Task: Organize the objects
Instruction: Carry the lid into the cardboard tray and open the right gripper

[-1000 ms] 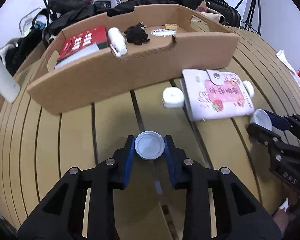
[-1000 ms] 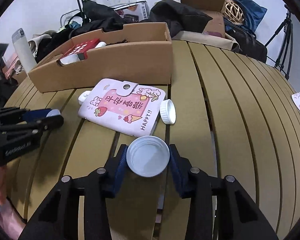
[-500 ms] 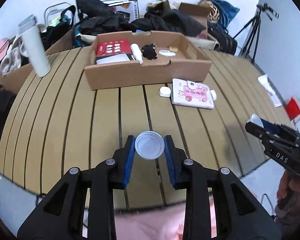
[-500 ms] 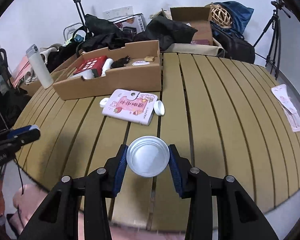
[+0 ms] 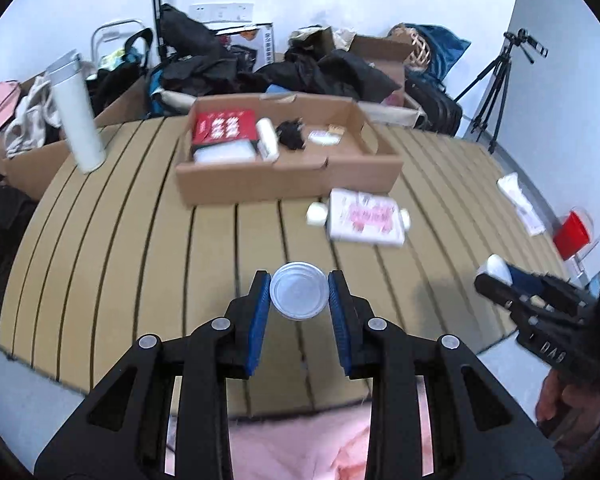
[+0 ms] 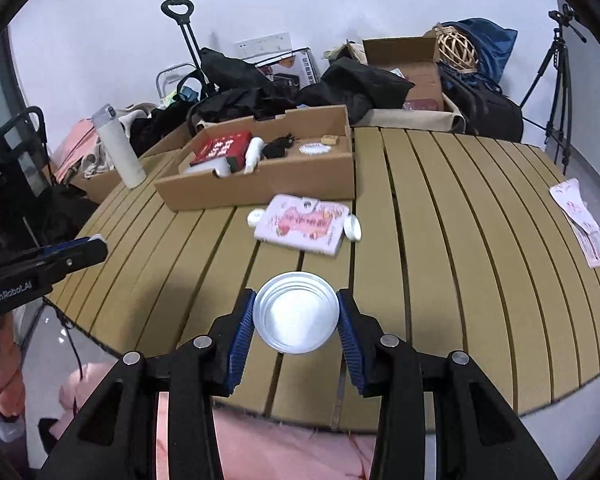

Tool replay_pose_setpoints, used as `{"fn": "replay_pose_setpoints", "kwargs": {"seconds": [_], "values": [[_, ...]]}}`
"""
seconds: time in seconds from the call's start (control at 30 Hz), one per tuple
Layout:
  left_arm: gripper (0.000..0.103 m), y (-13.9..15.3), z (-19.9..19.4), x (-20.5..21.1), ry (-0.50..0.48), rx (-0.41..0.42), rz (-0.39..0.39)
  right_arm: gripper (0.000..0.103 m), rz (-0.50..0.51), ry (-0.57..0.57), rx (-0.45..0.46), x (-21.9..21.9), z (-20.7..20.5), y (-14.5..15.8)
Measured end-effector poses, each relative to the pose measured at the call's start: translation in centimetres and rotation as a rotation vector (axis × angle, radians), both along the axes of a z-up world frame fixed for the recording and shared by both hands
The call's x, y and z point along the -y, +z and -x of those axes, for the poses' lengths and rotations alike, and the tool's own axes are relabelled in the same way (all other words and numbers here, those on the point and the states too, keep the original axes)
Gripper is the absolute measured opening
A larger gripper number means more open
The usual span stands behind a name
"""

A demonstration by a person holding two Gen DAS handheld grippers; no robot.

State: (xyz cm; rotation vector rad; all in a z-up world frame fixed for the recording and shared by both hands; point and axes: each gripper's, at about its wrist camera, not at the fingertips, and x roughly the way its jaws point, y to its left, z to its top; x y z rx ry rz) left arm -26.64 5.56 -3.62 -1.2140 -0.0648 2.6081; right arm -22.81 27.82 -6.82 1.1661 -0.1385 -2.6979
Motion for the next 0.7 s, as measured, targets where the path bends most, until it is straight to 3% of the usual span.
{"fn": "replay_pose_setpoints", "kwargs": {"seconds": [0.13, 0.23, 0.4, 0.53, 0.63, 0.7], "values": [[0.026, 1.9, 6.6, -1.4, -0.066, 0.006, -0.064, 0.044, 0.019, 0.046, -0.043, -0.1, 4.2, 1.7], [0.026, 1.8, 12.1, -2.6, -0.079, 0.034, -0.085, 0.044, 0.064, 0.085, -0.037, -0.3, 9.2, 2.6], [0.026, -1.1, 22.5, -5.2, -0.089, 0.161, -0.182, 0.044, 0.047, 0.08, -0.017, -0.7, 18.5, 3.1], [0.026, -4.4, 28.8, -8.3, -0.087, 0.177, -0.104, 0.044, 0.102, 0.068, 0.06, -1.0, 28.1, 2.1], [0.027, -7.2, 32.2, -8.5, -0.065, 0.254, -0.11, 0.044, 0.05, 0.067, 0.125, 0.6, 33.7, 0.4], [0.036, -8.1, 33.1, -7.9, -0.032, 0.26, -0.123, 0.044, 0.053, 0.078, 0.17, 1.7, 36.7, -1.1]]}}
